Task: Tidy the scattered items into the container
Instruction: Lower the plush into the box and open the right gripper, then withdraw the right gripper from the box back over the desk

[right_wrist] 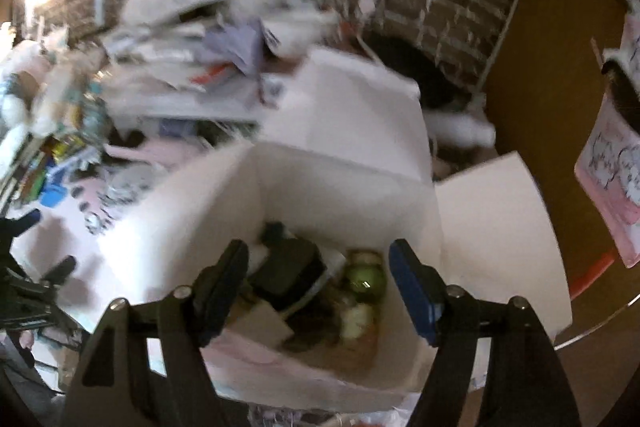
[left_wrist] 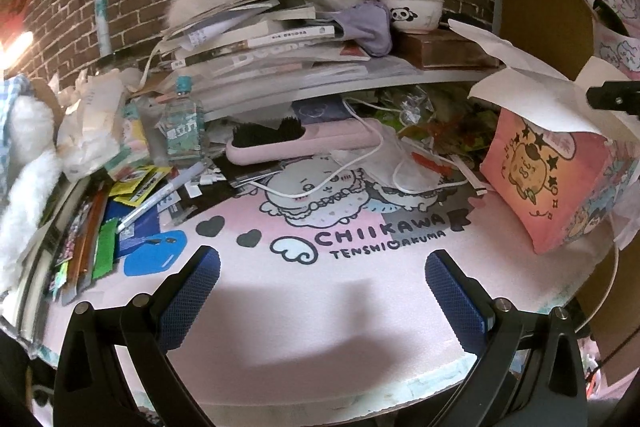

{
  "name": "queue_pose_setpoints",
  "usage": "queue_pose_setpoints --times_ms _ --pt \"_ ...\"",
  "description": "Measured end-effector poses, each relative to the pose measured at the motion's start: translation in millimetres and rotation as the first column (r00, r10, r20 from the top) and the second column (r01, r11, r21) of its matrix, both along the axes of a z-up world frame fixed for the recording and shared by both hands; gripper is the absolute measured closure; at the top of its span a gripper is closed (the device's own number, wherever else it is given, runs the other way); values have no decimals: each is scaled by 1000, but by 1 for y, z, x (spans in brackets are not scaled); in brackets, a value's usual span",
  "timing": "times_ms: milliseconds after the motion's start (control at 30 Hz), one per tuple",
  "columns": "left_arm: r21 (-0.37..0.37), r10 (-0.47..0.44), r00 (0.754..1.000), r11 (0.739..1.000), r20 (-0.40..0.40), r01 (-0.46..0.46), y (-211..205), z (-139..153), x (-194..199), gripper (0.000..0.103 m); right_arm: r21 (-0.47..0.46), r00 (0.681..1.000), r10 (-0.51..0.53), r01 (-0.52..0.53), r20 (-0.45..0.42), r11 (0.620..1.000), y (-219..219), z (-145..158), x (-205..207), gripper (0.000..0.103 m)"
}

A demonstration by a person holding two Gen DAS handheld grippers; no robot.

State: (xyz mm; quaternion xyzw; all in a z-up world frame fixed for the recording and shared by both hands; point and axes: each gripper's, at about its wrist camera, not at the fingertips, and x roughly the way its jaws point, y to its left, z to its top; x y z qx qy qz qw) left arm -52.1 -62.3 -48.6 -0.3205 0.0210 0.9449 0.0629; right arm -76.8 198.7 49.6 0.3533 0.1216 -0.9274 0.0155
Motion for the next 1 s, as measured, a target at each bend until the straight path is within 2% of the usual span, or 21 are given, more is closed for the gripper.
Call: queue_pose_setpoints --times_ms 67,233,333,500,667,767,1000 --pt "1 8 1000 1000 -1 -8 -2 0 0 0 -11 998 39 -39 -55 999 -17 4 14 33" --pt "6 31 1000 1000 -4 -31 -9 1 2 0 -61 981 139 -148 -132 987 -55 9 44 35" --pt "5 48 999 999 -5 -48 -14 2 2 0 -76 966 193 -209 -171 975 -75 9 59 47" --pt "11 71 997 997 -6 -71 -22 2 3 0 -143 950 274 -295 -148 945 -99 -6 71 48" --pt "9 94 996 996 -9 -94 -28 3 4 0 -181 948 312 -319 -70 930 -119 -37 71 48" --pt "8 106 994 994 -7 -106 -31 3 3 0 -196 948 316 -315 -26 929 -127 -57 68 48" --pt "16 111 994 994 -5 -111 -34 2 4 0 -196 972 235 -227 18 954 -126 -90 55 48"
